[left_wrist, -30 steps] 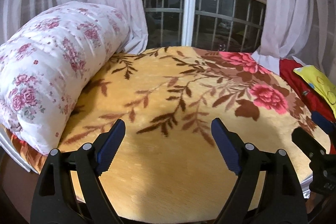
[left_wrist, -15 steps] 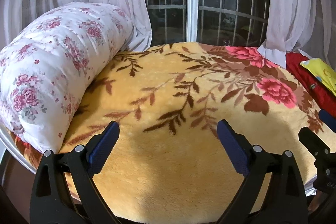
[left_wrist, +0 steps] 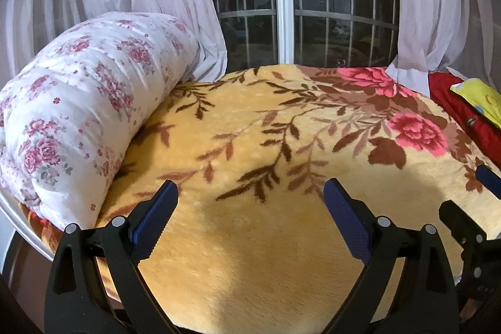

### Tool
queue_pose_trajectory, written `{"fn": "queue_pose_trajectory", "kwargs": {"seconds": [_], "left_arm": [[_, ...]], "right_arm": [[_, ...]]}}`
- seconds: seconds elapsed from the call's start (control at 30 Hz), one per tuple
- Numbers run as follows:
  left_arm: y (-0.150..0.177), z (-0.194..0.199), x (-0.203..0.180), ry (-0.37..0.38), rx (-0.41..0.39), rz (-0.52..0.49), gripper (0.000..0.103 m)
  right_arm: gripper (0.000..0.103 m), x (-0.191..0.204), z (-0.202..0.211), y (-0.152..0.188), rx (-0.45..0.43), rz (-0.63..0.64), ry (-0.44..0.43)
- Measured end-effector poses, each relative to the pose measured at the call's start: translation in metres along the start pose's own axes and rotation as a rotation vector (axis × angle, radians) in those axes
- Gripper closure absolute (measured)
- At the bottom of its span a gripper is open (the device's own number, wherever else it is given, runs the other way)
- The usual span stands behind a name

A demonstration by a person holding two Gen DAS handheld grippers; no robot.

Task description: Collect trash

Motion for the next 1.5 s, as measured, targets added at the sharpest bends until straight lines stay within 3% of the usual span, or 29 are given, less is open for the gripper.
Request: {"fn": "queue_pose_trajectory", "kwargs": {"seconds": [1.5], "left_arm": [[-0.004, 0.01, -0.002, -0.055, -0.056, -0.031, 0.011]], "right_arm": [[0.005, 0.01, 0.001, 0.009, -0.013, 0.049, 0.012]]}}
Point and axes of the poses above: each gripper's, at about its wrist camera, not at the fingertips, and z roughly against the way its jaws point, x to its left, y to its underside, the point moved 3 cm from there along -z, roughly the way its jaws point, and after that the axes turned 14 degrees about x, right-handed, at the moved point
